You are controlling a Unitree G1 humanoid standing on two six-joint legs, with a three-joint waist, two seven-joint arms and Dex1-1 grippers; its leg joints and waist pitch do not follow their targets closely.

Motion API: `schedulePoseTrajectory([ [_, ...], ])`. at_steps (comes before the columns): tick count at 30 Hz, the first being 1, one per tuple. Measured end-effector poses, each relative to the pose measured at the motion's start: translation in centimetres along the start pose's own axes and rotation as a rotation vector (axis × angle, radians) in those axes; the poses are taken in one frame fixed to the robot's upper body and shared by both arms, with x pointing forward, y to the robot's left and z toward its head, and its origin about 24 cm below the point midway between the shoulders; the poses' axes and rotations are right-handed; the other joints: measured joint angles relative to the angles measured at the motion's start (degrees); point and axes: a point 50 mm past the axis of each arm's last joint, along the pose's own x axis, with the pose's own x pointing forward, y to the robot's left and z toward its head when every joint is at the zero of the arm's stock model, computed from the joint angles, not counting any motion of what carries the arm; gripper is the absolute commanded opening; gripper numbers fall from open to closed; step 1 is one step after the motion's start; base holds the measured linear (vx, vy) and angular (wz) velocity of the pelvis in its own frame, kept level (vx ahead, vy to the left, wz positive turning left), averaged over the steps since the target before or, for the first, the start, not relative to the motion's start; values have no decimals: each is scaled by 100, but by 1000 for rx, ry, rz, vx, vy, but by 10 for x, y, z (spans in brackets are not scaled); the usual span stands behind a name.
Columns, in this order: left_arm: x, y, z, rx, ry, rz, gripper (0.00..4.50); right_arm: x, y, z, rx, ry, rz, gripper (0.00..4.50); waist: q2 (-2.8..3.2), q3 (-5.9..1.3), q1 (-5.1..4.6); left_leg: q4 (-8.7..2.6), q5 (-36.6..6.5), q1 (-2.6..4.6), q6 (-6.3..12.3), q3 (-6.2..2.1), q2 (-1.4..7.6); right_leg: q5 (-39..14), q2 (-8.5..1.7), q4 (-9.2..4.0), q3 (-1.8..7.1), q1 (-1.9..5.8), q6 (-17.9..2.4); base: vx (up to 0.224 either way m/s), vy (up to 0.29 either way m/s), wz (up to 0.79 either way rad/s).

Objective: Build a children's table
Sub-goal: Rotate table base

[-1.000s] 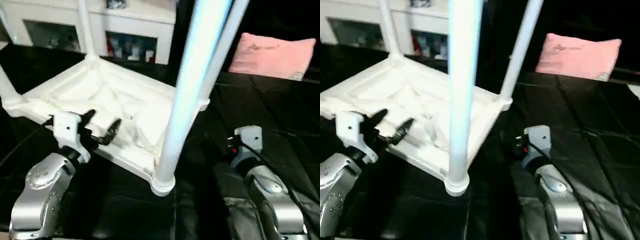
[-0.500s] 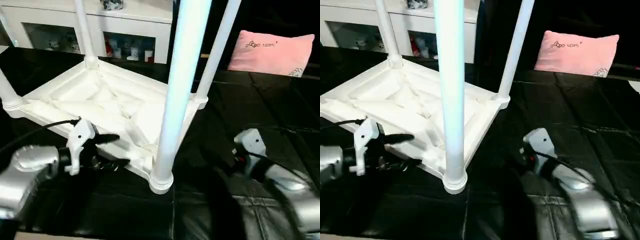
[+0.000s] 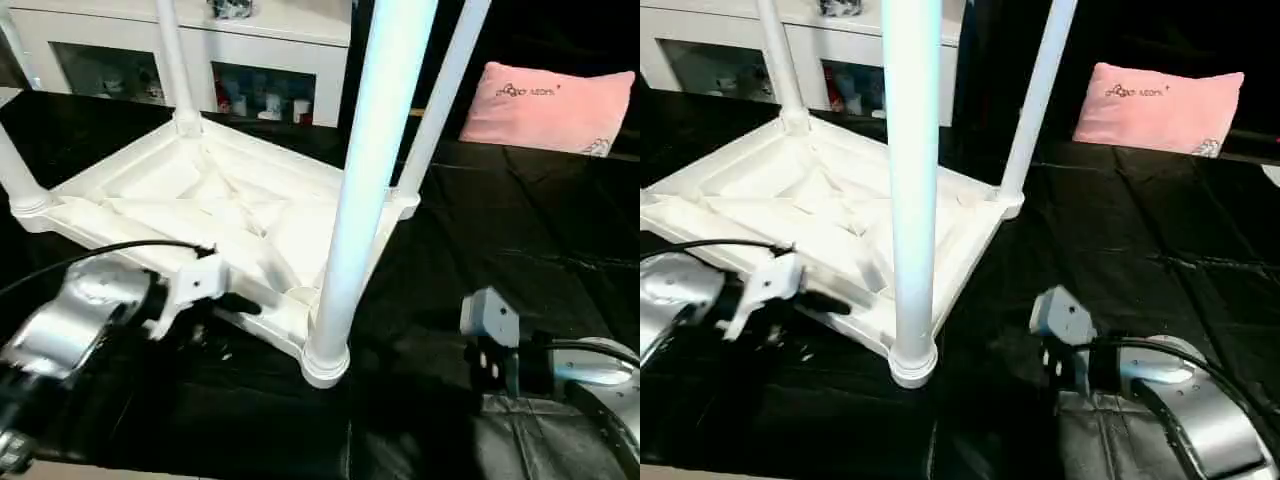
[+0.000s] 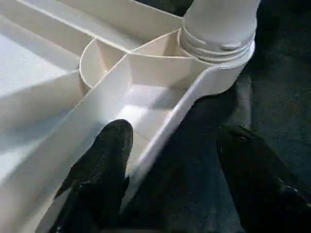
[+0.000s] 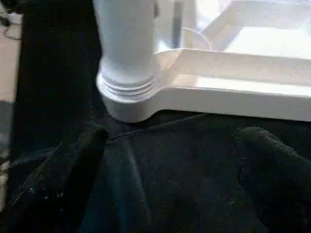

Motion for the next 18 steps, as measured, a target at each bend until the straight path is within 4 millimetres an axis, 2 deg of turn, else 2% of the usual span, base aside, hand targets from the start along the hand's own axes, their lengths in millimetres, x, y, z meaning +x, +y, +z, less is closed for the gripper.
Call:
schedulePoseTrajectory([
  [2,5,2,1,19,11,-21,273,-4,4,-2,13,22,34,450,-4,-1,5,0,0,0,0,0,2,0,1,-1,-1,0,0,0,0,0],
  [9,21,14,8,94,50,-109,209,-1,8,-6,25,38,62,450,73,-4,6,3,2,0,-4,0,3,2,2,1,-2,0,-5,0,0,0],
  [12,20,22,10,124,83,-128,195,-1,8,-6,24,38,61,450,153,-17,7,3,2,-1,-5,0,4,3,3,-1,-2,0,-5,0,0,0],
  [13,20,23,11,132,91,-140,176,-1,8,-6,23,39,61,450,184,-20,6,3,1,-1,-5,1,3,3,1,-1,-1,1,-5,0,0,0],
  [14,21,25,11,143,106,-158,165,-1,8,-6,22,40,61,450,233,-15,12,4,0,-1,-8,1,2,3,1,-3,-1,2,-5,0,0,0],
  [18,30,27,10,166,145,-224,143,-1,9,-8,14,59,64,450,360,-21,17,4,-3,-4,-13,-2,2,3,2,-5,-2,3,-6,0,0,0],
])
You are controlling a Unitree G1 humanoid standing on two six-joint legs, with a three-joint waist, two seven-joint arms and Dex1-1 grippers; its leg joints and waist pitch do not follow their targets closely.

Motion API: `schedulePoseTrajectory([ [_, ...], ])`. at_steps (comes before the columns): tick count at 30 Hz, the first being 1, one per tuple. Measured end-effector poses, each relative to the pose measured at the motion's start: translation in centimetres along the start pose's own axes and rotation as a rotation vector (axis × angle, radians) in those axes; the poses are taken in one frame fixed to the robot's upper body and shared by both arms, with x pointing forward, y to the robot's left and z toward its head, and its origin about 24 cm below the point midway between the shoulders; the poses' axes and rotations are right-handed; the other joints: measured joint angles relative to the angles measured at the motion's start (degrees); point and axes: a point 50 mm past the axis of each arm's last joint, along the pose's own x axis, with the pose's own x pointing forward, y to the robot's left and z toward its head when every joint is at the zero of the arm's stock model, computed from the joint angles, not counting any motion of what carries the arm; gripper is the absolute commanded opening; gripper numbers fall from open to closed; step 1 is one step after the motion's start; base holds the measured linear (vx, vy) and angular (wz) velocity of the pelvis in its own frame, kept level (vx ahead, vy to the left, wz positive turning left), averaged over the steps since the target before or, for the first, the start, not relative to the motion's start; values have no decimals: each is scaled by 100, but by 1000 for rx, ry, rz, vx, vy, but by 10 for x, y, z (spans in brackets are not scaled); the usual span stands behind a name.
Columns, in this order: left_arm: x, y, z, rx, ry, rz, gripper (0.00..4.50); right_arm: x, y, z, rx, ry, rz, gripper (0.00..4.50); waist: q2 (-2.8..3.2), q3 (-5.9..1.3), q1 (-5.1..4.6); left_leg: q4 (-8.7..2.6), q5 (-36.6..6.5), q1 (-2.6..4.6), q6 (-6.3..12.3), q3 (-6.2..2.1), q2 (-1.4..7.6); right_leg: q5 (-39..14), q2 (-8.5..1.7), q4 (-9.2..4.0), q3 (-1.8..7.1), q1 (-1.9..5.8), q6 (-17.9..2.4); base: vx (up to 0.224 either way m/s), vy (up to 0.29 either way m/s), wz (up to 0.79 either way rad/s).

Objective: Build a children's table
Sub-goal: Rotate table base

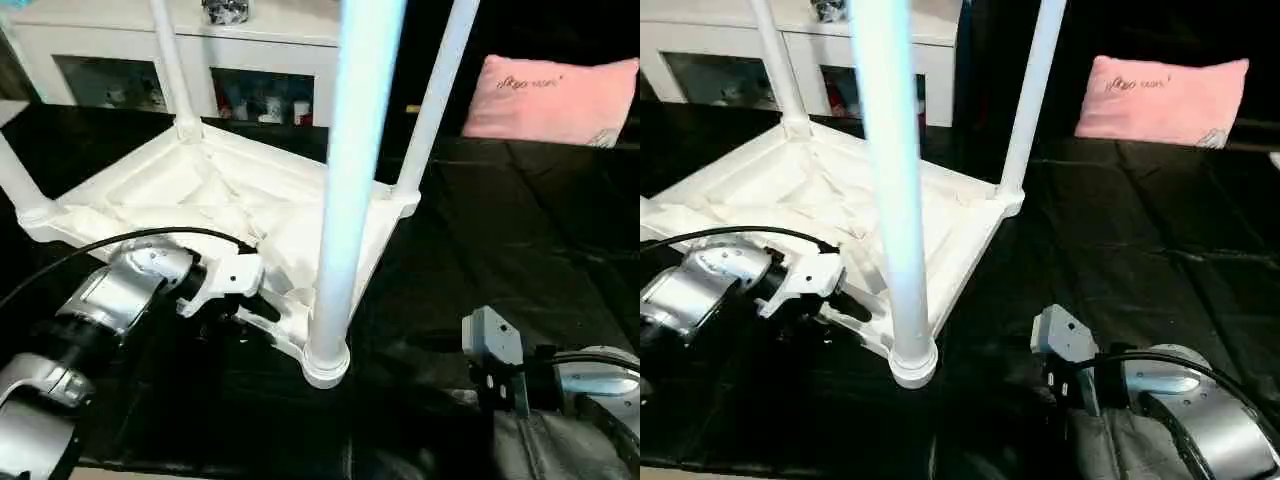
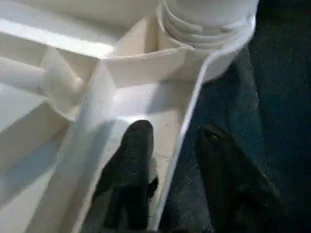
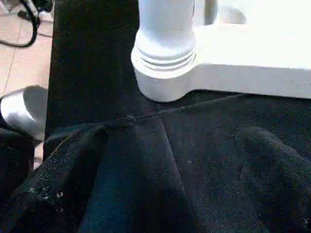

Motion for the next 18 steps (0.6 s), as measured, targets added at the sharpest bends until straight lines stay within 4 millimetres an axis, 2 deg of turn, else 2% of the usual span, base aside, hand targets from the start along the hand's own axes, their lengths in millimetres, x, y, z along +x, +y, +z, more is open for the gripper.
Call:
schedulePoseTrajectory([
  [1,1,0,0,6,5,-10,143,0,0,0,-1,3,1,450,20,-4,3,0,1,0,1,0,0,0,0,1,0,0,0,0,0,0],
  [2,1,1,-2,6,16,-21,117,0,0,0,-2,5,0,450,39,-7,1,-1,2,0,3,0,1,0,2,1,-1,0,0,0,0,0],
  [6,4,6,-2,20,49,-38,100,0,0,-1,-7,13,-4,450,106,-18,-10,3,1,-2,0,0,1,1,1,0,0,0,-1,0,0,0],
  [7,4,7,-2,20,54,-39,71,0,0,-1,-8,13,-4,450,111,-18,-14,3,1,-2,0,0,1,1,1,1,-1,0,-1,0,0,0],
  [9,5,7,-2,12,53,-45,71,0,0,0,-9,14,-5,450,113,-18,-18,2,2,-2,-1,-1,2,1,3,1,-1,0,-1,0,0,0],
  [12,6,8,-2,-24,49,-56,35,0,-1,1,-17,11,-6,450,112,-18,-18,3,2,-2,0,-1,2,1,2,0,-1,0,-1,0,0,0],
  [14,5,8,-3,-59,50,-63,26,1,-1,2,-22,12,-3,450,109,-18,-24,2,5,-2,7,1,2,1,1,0,0,0,-1,0,0,0],
  [18,7,6,-4,-95,57,-61,8,6,-5,7,-51,-8,-2,450,82,-17,-100,1,6,0,10,6,5,1,2,0,0,-2,-1,0,0,0],
])
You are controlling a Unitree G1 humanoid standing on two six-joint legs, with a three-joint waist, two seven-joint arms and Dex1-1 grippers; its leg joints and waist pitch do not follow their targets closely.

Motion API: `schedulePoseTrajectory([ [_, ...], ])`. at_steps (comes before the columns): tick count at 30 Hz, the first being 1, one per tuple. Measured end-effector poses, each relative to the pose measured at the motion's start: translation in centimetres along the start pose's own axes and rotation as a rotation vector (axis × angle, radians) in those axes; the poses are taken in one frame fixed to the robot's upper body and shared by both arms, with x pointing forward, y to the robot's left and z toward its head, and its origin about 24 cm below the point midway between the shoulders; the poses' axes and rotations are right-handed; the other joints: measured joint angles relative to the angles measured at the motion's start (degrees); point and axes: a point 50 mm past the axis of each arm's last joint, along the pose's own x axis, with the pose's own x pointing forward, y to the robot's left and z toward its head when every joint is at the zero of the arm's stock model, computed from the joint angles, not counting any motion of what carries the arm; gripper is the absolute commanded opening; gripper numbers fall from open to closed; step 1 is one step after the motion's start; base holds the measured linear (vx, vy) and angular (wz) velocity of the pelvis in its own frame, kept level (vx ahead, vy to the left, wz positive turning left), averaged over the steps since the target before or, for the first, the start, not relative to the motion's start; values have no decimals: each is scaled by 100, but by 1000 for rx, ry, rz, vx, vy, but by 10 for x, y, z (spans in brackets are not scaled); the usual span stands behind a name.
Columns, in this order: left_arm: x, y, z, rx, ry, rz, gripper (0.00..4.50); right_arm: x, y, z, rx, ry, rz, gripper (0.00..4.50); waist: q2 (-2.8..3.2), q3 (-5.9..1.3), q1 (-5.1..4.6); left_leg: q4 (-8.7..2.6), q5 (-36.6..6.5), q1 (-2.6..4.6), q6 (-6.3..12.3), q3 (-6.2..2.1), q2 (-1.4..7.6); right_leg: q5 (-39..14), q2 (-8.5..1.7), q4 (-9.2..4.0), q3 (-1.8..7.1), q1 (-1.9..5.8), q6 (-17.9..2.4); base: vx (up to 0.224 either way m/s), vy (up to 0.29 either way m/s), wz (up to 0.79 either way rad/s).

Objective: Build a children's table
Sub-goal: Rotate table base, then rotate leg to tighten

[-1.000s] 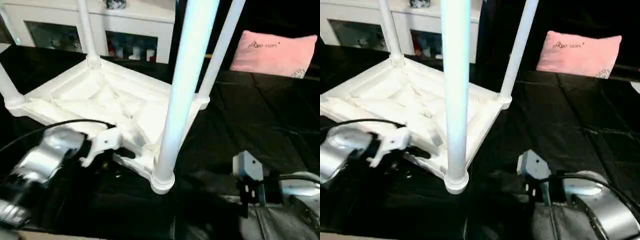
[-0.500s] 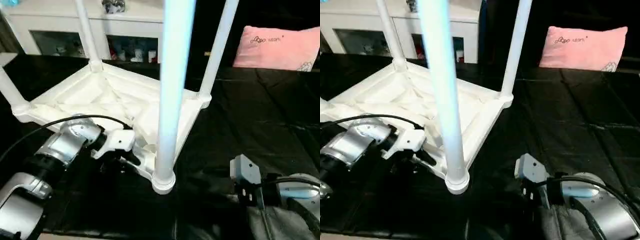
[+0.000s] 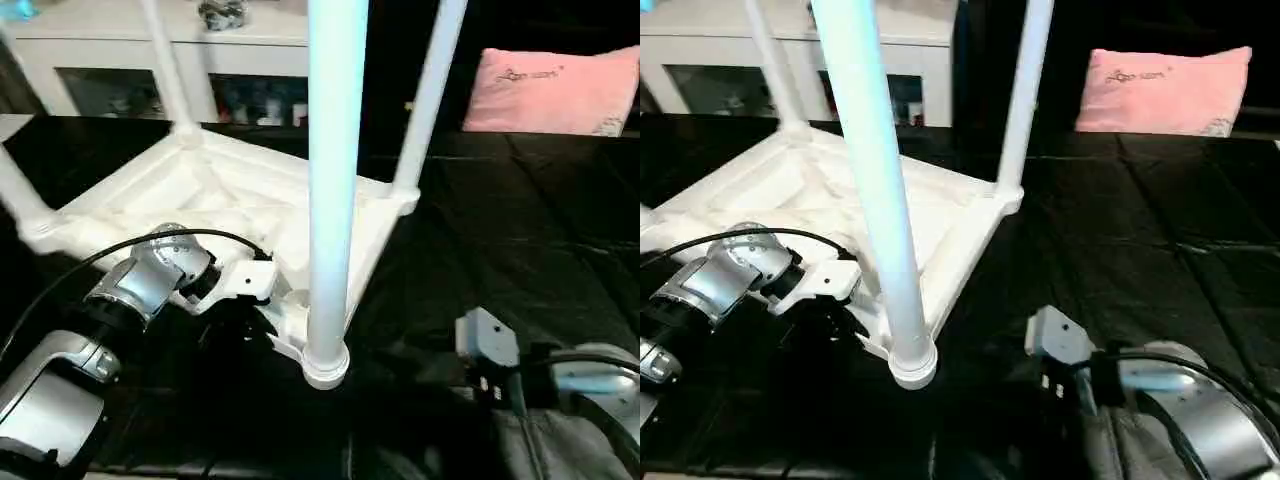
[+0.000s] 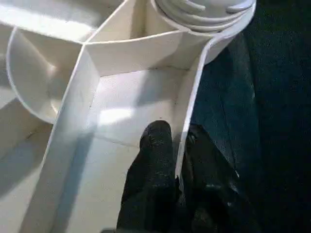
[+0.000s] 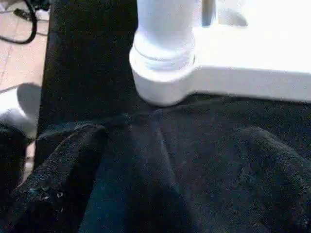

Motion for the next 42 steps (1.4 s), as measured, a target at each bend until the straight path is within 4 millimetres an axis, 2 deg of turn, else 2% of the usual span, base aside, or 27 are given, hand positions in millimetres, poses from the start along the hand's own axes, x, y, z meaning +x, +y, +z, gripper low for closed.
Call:
schedulePoseTrajectory([
  [1,1,-1,-1,-20,-16,19,6,0,-1,1,-8,-6,-4,450,0,-2,-13,0,0,1,0,1,1,0,0,0,0,0,0,0,0,0],
  [4,5,-2,-1,-87,-78,95,5,5,-6,5,-6,-37,-21,450,-61,-8,-43,0,1,6,-1,4,0,1,-1,4,0,0,-1,0,0,0],
  [9,17,-7,4,-233,-200,193,2,9,-10,8,1,-72,-52,450,-192,1,-160,0,0,11,0,12,1,0,-3,2,1,0,0,0,0,0],
  [11,21,-9,5,-267,-222,235,1,9,-12,6,8,-69,-70,450,-264,-2,-173,-4,0,10,1,12,4,0,-2,1,-1,-2,0,0,0,0],
  [13,23,-11,7,-282,-225,268,1,9,-15,4,16,-67,-96,450,-297,-20,-171,-5,0,10,2,12,6,-1,-2,-2,-2,-2,1,0,0,0],
  [19,30,-16,17,-274,-250,323,1,12,-25,4,34,-91,-181,450,-338,-17,-126,-5,-2,8,4,14,3,-4,-5,-5,-1,-1,6,0,0,0],
  [24,29,-19,17,-177,-242,335,1,16,-29,3,51,-104,-203,450,-359,-11,-103,-8,-7,-2,14,14,3,-9,-5,-7,-1,-9,11,0,0,0],
  [33,23,-27,15,-99,-239,266,1,22,-44,16,18,-153,-175,450,-373,-14,-94,-8,-7,-54,20,16,6,-12,-4,8,-3,-61,3,0,0,0],
  [42,21,-29,12,-29,-218,166,1,36,-54,23,-33,-174,42,450,-417,-21,-50,-6,-2,-63,22,21,10,-9,-5,17,-5,-75,-4,0,0,0],
])
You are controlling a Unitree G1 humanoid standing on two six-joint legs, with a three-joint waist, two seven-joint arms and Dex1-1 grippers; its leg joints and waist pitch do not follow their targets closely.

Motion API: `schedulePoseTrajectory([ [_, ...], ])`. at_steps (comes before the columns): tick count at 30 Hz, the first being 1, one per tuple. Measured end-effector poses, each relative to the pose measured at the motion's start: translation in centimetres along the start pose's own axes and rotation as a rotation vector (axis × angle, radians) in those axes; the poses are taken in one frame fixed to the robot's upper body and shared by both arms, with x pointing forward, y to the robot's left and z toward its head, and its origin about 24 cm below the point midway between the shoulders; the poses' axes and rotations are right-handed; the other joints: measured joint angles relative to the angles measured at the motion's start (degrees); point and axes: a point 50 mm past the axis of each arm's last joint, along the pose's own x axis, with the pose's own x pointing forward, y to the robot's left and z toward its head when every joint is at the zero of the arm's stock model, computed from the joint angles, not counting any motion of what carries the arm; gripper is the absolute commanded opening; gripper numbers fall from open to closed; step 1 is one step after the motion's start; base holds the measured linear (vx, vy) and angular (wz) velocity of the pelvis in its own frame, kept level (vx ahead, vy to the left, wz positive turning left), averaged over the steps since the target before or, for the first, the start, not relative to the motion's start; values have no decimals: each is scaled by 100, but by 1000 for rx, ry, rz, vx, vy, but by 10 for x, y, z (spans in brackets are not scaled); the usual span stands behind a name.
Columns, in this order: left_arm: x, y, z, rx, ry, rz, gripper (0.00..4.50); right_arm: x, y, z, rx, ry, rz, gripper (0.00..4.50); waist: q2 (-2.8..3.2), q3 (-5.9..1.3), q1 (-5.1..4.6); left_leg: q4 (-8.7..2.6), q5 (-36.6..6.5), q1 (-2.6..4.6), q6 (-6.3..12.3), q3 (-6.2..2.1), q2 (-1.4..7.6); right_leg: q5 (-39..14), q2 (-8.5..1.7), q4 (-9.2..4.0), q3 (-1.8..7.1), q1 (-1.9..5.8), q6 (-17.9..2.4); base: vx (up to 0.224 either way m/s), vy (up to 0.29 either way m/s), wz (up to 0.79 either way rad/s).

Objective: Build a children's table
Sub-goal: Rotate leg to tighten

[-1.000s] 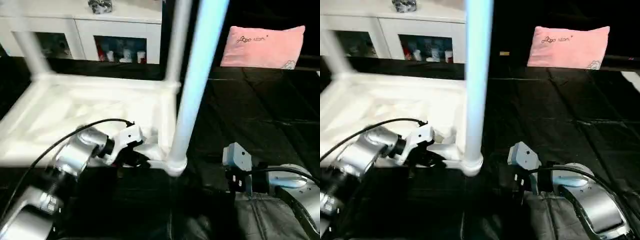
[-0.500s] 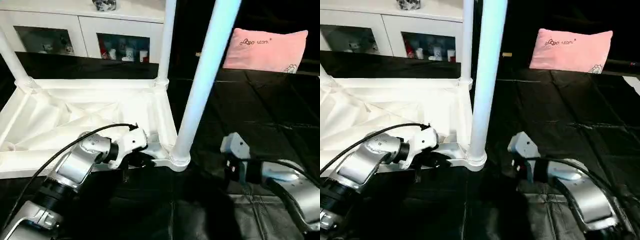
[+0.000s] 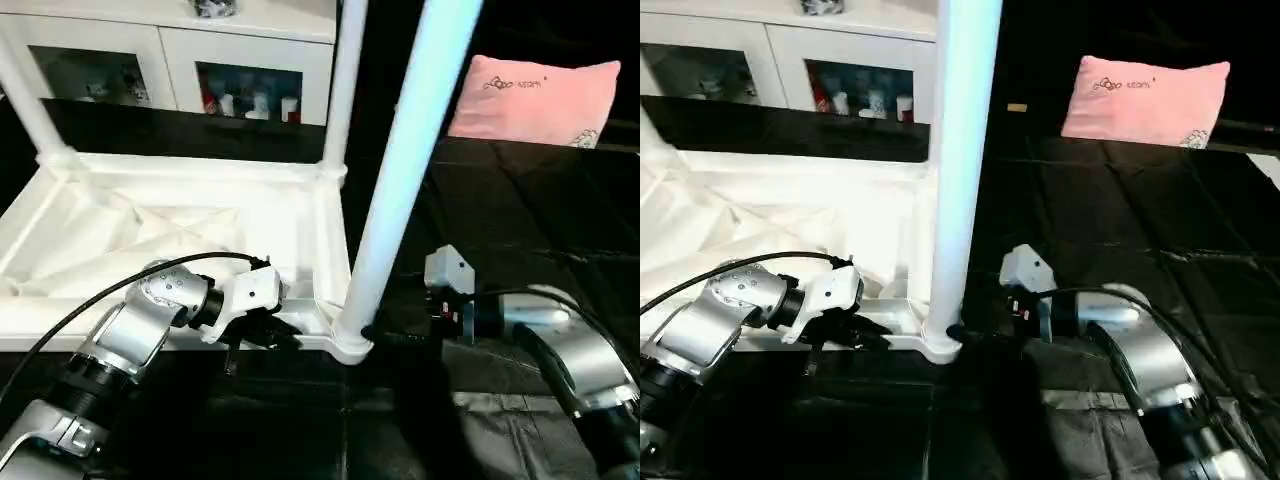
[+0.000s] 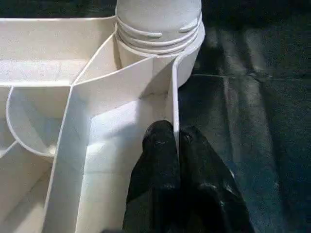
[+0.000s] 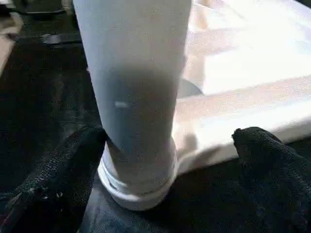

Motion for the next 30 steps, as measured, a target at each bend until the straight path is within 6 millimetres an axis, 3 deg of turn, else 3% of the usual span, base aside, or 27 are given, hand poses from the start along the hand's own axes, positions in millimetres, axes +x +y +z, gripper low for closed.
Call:
schedulePoseTrajectory([
  [5,2,0,3,57,13,-74,0,6,-3,-2,12,34,163,403,-36,-4,165,1,3,0,5,4,3,-1,-4,1,-4,0,-4,0,0,0],
  [13,3,3,4,92,30,-115,0,6,-7,-11,58,77,277,331,-108,-5,254,9,7,0,10,21,7,0,-12,5,-5,0,-7,0,0,0],
  [24,3,8,4,108,33,-122,0,10,-12,-12,72,69,337,236,-137,-3,286,8,49,1,-28,73,75,9,-12,19,-44,5,-22,0,0,0],
  [30,3,9,3,118,35,-120,0,9,-12,-11,61,65,339,207,-143,-6,289,8,63,2,-40,75,88,9,-12,33,-61,7,-24,0,0,0],
])
